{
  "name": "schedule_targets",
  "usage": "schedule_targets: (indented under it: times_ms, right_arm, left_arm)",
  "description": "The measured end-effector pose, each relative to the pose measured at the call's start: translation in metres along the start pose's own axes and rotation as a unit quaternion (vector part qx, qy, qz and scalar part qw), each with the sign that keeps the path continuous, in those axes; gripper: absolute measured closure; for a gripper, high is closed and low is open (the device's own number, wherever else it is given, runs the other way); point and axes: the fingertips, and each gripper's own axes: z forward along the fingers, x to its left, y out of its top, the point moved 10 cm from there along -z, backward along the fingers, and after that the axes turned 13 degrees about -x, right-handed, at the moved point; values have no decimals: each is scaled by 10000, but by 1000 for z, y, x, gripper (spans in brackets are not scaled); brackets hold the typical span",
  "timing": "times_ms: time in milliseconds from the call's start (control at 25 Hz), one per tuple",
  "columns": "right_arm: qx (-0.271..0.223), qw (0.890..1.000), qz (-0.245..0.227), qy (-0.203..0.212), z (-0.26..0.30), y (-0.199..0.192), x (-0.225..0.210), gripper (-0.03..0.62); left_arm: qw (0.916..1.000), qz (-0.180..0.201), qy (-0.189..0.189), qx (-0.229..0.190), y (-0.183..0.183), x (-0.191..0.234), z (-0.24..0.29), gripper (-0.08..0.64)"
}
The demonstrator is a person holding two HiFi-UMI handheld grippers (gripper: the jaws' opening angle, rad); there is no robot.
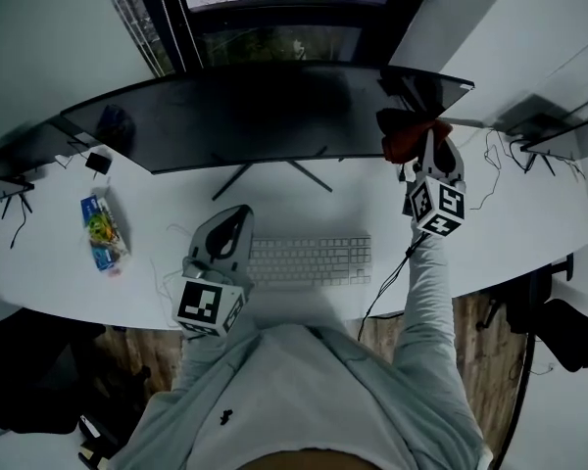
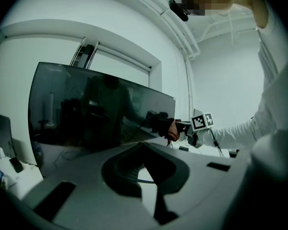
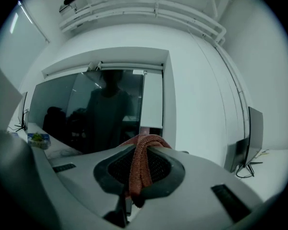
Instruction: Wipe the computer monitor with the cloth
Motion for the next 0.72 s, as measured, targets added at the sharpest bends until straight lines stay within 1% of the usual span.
schedule_targets:
  times_ms: [160,320,520,720]
  right_arm:
    - [525,9985,-133,56,-5,-47,0,554]
    - [986,9949,-202,45,-9,-91,-1,554]
    - [1400,9900,-178,-35,-11,-130,4,554]
    - [1839,9828,-141,-82,-13,-157,11,554]
  left_arm:
    - [9999,-42,-97,49,-5,-2,8,540]
    - [9997,33,-189,130,-13,-5,16,540]
    - [9997,38,-171,180,-16,-6,23,540]
    - [9997,67,-141,198,-19,-4,26,540]
